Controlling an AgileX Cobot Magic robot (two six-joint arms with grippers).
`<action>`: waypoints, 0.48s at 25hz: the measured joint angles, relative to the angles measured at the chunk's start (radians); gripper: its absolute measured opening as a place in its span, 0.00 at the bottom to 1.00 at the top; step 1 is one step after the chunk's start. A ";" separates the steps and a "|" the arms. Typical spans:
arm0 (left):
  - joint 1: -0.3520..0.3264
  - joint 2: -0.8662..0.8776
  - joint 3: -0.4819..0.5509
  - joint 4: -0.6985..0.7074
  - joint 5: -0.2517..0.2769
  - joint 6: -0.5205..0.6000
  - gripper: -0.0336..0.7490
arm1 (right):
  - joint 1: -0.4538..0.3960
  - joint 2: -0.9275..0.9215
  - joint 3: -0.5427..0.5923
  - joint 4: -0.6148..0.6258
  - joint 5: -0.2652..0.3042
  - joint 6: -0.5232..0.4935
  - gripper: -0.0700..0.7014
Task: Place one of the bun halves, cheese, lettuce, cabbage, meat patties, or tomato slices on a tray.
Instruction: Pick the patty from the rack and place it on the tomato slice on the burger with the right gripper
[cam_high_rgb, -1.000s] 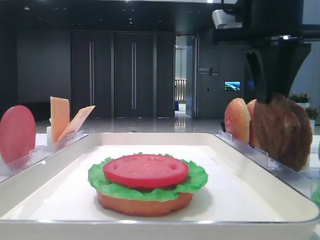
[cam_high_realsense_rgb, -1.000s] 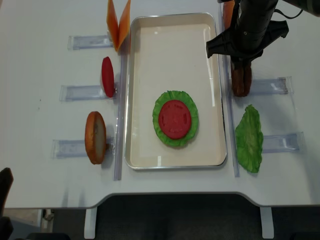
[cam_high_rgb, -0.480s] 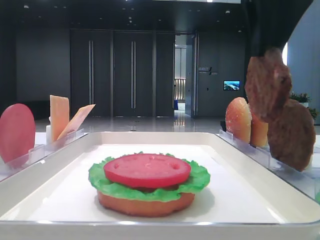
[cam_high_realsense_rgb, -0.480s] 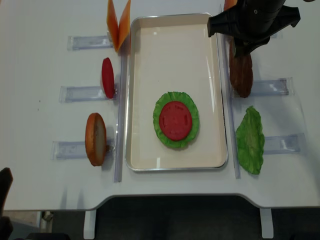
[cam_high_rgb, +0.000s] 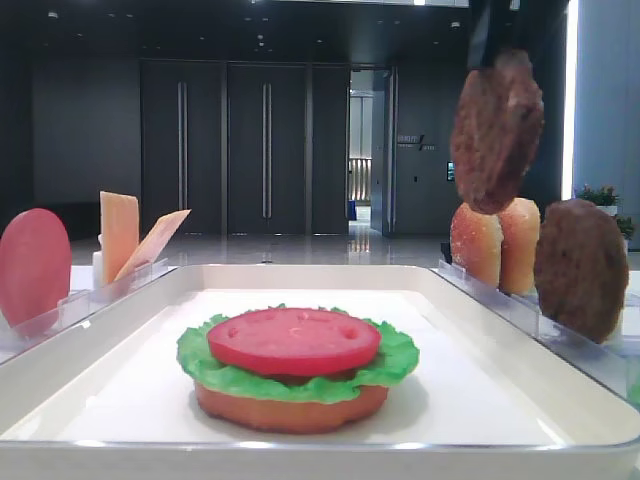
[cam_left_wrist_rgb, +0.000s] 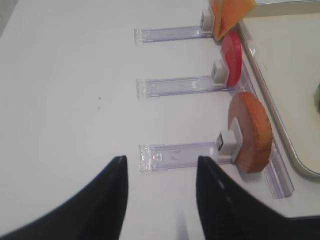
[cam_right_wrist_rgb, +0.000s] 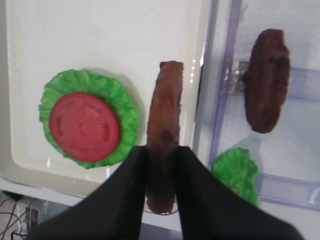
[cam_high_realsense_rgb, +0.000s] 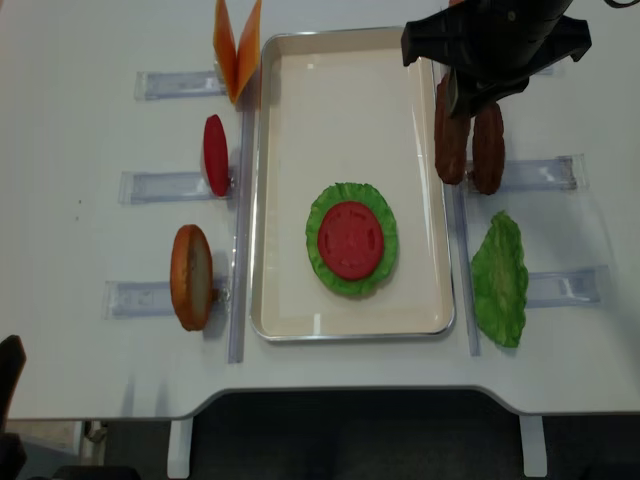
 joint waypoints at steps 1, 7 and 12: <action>0.000 0.000 0.000 0.000 0.000 0.000 0.48 | 0.011 -0.002 0.002 0.023 0.000 -0.010 0.27; 0.000 0.000 0.000 0.000 0.000 0.000 0.48 | 0.080 -0.006 0.051 0.150 -0.089 -0.066 0.27; 0.000 0.000 0.000 0.000 0.000 0.000 0.48 | 0.092 -0.006 0.097 0.306 -0.190 -0.168 0.27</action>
